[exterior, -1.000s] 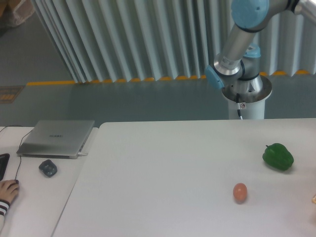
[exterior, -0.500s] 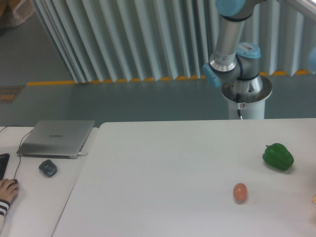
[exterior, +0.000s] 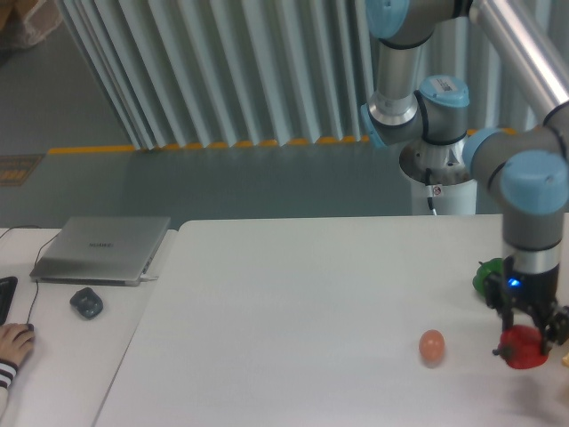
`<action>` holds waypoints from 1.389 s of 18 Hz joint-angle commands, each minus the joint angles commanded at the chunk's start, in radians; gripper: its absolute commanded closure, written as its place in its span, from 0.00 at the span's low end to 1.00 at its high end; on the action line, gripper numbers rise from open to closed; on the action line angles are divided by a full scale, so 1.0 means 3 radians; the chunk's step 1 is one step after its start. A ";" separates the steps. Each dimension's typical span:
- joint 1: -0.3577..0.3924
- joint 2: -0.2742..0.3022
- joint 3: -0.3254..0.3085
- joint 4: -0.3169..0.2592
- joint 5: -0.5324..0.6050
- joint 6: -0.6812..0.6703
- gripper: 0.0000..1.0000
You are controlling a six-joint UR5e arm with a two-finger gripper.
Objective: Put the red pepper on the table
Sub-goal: 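Lower the held red bell pepper onto the table beside the green pepper, then open the gripper and lift it away from the red pepper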
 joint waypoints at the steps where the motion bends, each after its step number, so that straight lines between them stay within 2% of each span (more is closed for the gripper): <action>1: -0.0026 -0.0046 0.0010 0.0000 0.0061 -0.0056 0.84; 3: -0.0107 -0.0097 0.0015 0.0010 0.0159 -0.0118 0.84; 4: -0.0128 -0.0098 0.0010 0.0010 0.0154 -0.0138 0.79; 5: -0.0128 -0.0093 0.0010 0.0010 0.0154 -0.0164 0.64; 6: -0.0143 -0.0082 0.0010 0.0010 0.0154 -0.0184 0.53; 7: -0.0169 -0.0072 0.0010 0.0010 0.0154 -0.0190 0.36; 8: -0.0169 -0.0072 0.0010 0.0010 0.0154 -0.0185 0.33; 9: -0.0169 -0.0072 0.0005 0.0010 0.0154 -0.0180 0.25; 12: -0.0169 -0.0067 0.0005 0.0010 0.0154 -0.0174 0.15; 14: -0.0154 -0.0057 0.0015 0.0010 0.0134 -0.0124 0.00; 16: -0.0062 0.0075 0.0031 -0.0030 0.0012 0.0034 0.00; 17: 0.0040 0.0152 0.0015 -0.0111 -0.0126 0.0202 0.00; 18: 0.0203 0.0290 0.0056 -0.0375 -0.0355 0.0503 0.00; 19: 0.0366 0.0357 0.0163 -0.0672 -0.0418 0.0865 0.00; 21: 0.0515 0.0368 0.0372 -0.1026 -0.0398 0.1205 0.00; 23: 0.0654 0.0368 0.0495 -0.1145 -0.0403 0.1608 0.00; 25: 0.0685 0.0378 0.0506 -0.1155 -0.0368 0.1783 0.00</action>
